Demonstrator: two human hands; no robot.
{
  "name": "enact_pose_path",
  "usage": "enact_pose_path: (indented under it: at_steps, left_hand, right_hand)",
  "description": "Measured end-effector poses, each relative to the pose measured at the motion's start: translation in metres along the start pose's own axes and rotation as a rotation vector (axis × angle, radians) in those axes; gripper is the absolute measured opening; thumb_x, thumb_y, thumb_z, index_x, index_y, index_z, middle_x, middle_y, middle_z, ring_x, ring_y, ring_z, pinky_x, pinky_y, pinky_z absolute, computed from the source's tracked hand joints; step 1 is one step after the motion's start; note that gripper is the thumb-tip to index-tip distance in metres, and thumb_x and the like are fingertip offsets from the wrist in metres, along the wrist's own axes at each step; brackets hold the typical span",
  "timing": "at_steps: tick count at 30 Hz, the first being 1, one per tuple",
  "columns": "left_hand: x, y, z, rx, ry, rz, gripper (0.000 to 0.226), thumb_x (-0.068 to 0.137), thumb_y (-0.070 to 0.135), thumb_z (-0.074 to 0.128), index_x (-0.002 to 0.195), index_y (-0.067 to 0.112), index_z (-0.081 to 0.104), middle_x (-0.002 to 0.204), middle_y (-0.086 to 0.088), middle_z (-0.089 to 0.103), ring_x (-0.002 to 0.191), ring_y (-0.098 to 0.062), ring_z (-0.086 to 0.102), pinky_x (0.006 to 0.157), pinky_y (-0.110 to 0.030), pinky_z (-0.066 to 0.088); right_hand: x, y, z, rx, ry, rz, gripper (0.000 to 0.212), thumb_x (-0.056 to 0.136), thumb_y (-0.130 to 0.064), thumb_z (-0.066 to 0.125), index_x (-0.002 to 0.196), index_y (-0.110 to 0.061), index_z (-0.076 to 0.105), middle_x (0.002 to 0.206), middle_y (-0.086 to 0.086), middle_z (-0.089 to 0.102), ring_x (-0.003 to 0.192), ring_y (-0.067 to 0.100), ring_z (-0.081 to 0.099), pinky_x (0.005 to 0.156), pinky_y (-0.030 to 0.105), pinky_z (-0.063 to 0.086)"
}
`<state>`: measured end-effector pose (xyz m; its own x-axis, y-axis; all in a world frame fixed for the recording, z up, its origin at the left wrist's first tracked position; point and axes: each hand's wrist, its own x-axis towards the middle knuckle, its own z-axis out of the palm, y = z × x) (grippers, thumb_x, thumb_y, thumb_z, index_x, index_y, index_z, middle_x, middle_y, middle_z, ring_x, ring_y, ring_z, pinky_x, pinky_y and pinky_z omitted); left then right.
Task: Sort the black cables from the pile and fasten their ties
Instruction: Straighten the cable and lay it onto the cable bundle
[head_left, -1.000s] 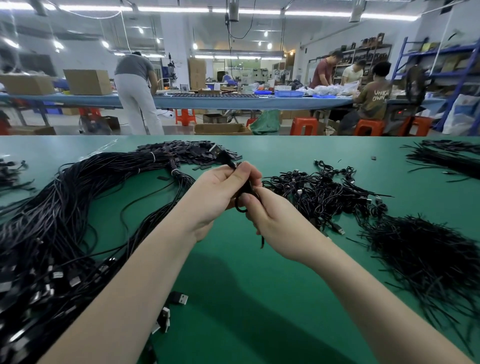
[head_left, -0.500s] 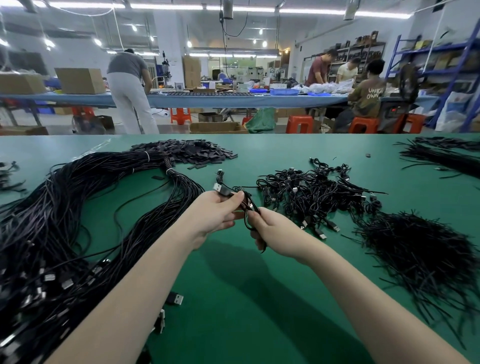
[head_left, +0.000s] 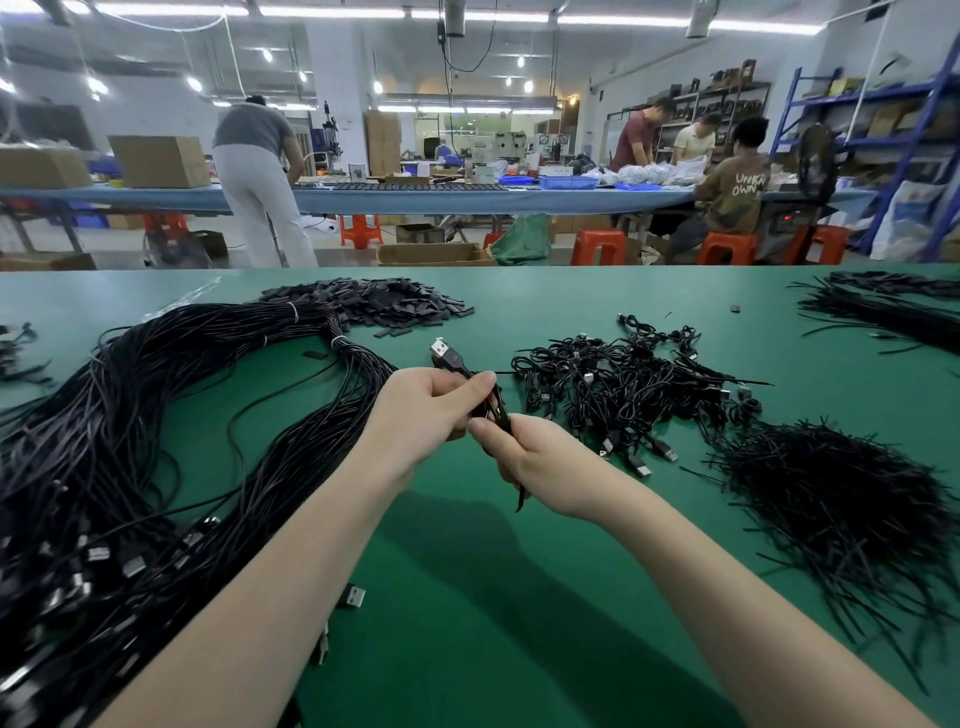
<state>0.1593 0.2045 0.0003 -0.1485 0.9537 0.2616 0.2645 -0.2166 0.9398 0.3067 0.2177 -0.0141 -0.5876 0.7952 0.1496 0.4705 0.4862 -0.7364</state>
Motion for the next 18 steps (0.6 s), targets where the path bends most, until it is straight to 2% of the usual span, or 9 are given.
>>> enact_pose_path:
  at_steps: [2,4,8,11,15,18]
  left_hand:
    - [-0.001,0.001,0.000,0.083,-0.001,0.030,0.046,0.088,0.032,0.066,0.045,0.016,0.062,0.045,0.003,0.048,0.046,-0.011,0.041,0.055,-0.019,0.040]
    - [-0.001,0.002,0.000,0.100,-0.012,0.022,0.049,0.089,0.032,0.066,0.041,0.026,0.062,0.040,0.009,0.048,0.042,-0.004,0.041,0.050,-0.013,0.039]
    - [-0.001,-0.001,0.000,0.020,-0.035,-0.046,0.053,0.090,0.029,0.066,0.038,0.021,0.060,0.041,0.005,0.044,0.041,-0.005,0.042,0.050,-0.015,0.043]
    - [-0.002,-0.004,0.003,-0.045,-0.071,-0.109,0.047,0.091,0.027,0.065,0.044,0.019,0.064,0.040,0.005,0.044,0.040,-0.003,0.046,0.049,-0.014,0.043]
    - [0.001,-0.008,-0.001,-0.121,-0.134,-0.247,0.029,0.091,0.033,0.064,0.070,0.013,0.068,0.046,0.003,0.049,0.055,-0.011,0.053,0.060,-0.019,0.054]
    - [0.000,-0.006,-0.005,-0.094,-0.161,-0.315,0.028,0.090,0.039,0.063,0.080,0.013,0.068,0.050,0.007,0.059,0.066,-0.007,0.065,0.063,-0.019,0.052]
  right_hand:
    - [-0.001,0.001,0.001,-0.073,0.005,-0.026,0.044,0.096,-0.050,0.044,0.067,-0.018,0.034,0.058,-0.005,0.036,0.050,0.010,0.030,0.050,0.027,0.025]
    - [-0.002,0.001,0.002,-0.097,0.016,-0.028,0.043,0.096,-0.047,0.045,0.067,-0.018,0.034,0.057,-0.006,0.035,0.049,0.009,0.027,0.048,0.028,0.023]
    - [-0.001,0.003,0.002,-0.245,0.047,-0.009,0.039,0.099,-0.035,0.036,0.065,-0.016,0.032,0.057,-0.001,0.040,0.051,0.017,0.033,0.051,0.032,0.027]
    - [-0.001,0.006,0.002,-0.291,0.013,0.025,0.038,0.100,-0.033,0.031,0.068,-0.014,0.033,0.060,0.003,0.043,0.054,0.020,0.035,0.053,0.033,0.029]
    - [0.001,0.011,0.004,-0.117,-0.030,0.085,0.034,0.101,-0.027,0.032,0.070,-0.014,0.035,0.062,0.001,0.041,0.055,0.017,0.033,0.054,0.031,0.029]
    - [0.003,0.015,0.005,0.110,-0.057,0.157,0.033,0.102,-0.025,0.032,0.071,-0.014,0.039,0.058,-0.002,0.044,0.053,0.016,0.038,0.053,0.029,0.039]
